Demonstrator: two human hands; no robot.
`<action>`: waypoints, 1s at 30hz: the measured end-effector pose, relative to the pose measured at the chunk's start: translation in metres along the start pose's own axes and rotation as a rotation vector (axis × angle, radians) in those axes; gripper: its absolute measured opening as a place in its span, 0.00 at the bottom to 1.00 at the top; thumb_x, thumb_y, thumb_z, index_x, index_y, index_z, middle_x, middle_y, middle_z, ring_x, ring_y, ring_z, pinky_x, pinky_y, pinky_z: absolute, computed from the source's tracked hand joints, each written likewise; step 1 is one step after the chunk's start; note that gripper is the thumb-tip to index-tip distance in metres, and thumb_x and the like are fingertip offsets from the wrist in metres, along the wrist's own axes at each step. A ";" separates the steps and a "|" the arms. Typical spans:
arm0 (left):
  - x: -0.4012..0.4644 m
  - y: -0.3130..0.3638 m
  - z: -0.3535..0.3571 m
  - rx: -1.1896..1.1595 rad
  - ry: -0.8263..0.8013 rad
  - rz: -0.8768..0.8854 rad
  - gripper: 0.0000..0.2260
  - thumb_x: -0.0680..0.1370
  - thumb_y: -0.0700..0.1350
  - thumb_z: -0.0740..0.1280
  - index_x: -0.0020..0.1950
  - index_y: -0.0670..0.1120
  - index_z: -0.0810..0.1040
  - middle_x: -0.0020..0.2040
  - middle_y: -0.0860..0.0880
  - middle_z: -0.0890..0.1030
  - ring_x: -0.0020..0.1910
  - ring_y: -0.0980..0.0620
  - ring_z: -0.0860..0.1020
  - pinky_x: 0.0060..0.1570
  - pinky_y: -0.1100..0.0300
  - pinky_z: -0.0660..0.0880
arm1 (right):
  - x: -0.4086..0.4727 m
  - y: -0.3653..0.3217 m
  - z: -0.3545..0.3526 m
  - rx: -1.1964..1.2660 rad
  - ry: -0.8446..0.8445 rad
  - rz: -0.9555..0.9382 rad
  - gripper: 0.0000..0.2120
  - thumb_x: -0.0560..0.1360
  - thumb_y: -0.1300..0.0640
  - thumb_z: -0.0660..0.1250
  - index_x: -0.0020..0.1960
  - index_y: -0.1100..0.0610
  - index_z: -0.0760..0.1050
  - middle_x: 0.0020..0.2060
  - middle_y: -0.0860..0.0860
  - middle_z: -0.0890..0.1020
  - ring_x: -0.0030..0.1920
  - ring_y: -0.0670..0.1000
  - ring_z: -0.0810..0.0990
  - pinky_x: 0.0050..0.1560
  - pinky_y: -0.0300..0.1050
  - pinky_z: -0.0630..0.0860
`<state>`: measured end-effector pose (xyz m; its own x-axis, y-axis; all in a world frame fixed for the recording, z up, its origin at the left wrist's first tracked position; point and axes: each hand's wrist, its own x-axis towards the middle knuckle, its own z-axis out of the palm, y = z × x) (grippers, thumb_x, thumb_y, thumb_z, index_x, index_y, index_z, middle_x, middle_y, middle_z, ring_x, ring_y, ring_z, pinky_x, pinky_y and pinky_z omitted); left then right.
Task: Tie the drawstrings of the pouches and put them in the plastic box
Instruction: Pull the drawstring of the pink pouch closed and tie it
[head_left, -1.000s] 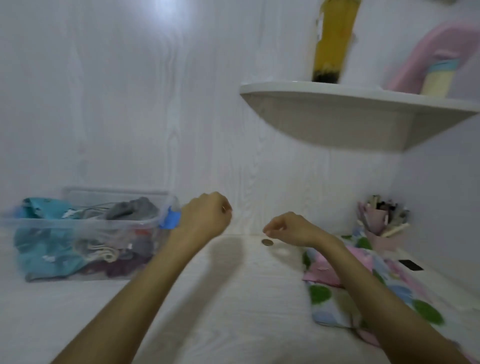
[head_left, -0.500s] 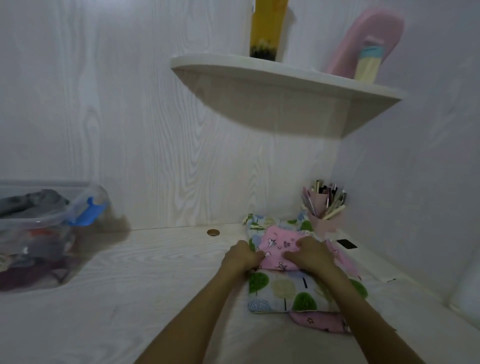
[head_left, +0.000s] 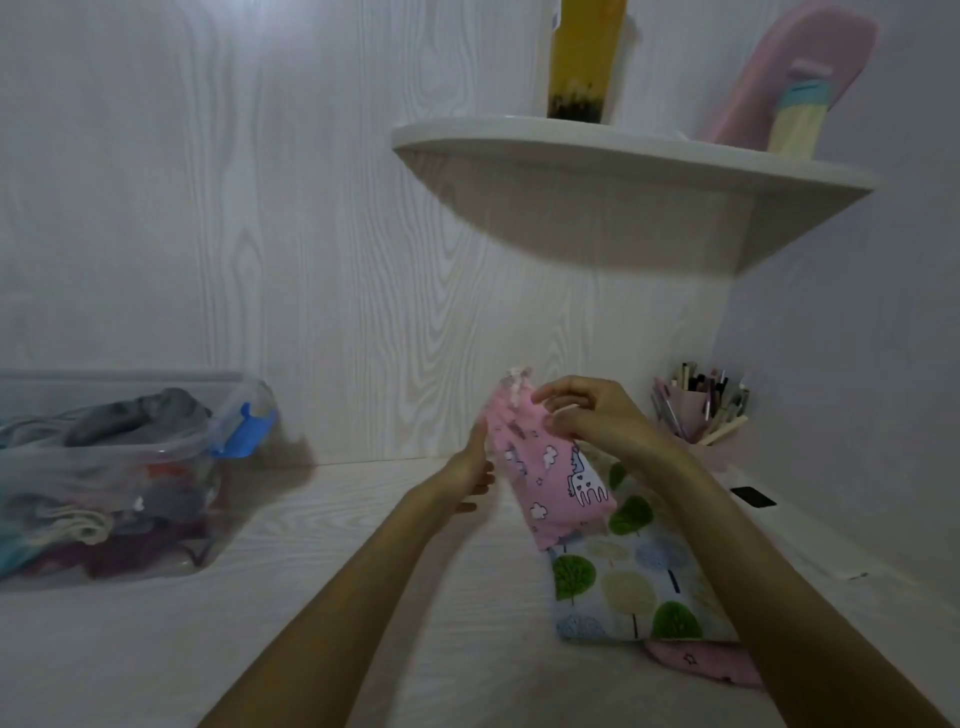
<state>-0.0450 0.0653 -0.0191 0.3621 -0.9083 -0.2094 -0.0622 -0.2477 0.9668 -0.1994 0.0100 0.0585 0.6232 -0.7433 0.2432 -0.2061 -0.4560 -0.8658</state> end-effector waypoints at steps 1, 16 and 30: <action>-0.002 0.000 -0.010 -0.041 -0.019 0.000 0.38 0.74 0.71 0.42 0.58 0.44 0.75 0.56 0.47 0.76 0.56 0.49 0.73 0.62 0.53 0.66 | 0.003 -0.008 0.006 0.060 -0.054 -0.010 0.13 0.71 0.72 0.67 0.49 0.56 0.78 0.42 0.50 0.79 0.41 0.46 0.78 0.41 0.34 0.77; -0.052 -0.026 -0.114 -0.256 0.410 0.479 0.08 0.80 0.46 0.62 0.51 0.45 0.79 0.43 0.48 0.84 0.40 0.53 0.83 0.38 0.63 0.78 | 0.030 0.015 0.139 0.339 -0.070 -0.023 0.12 0.74 0.53 0.70 0.53 0.60 0.79 0.47 0.57 0.84 0.47 0.52 0.83 0.48 0.42 0.78; -0.011 0.015 -0.109 -0.455 0.533 0.441 0.18 0.82 0.49 0.50 0.51 0.50 0.80 0.48 0.49 0.82 0.45 0.53 0.80 0.41 0.63 0.77 | 0.092 0.015 0.131 -0.043 0.112 -0.054 0.24 0.81 0.44 0.50 0.34 0.57 0.66 0.32 0.54 0.73 0.35 0.52 0.73 0.41 0.46 0.69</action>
<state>0.0516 0.1082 0.0140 0.7923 -0.5799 0.1896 0.0390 0.3582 0.9328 -0.0465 -0.0013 0.0108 0.5466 -0.7659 0.3385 -0.2084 -0.5159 -0.8309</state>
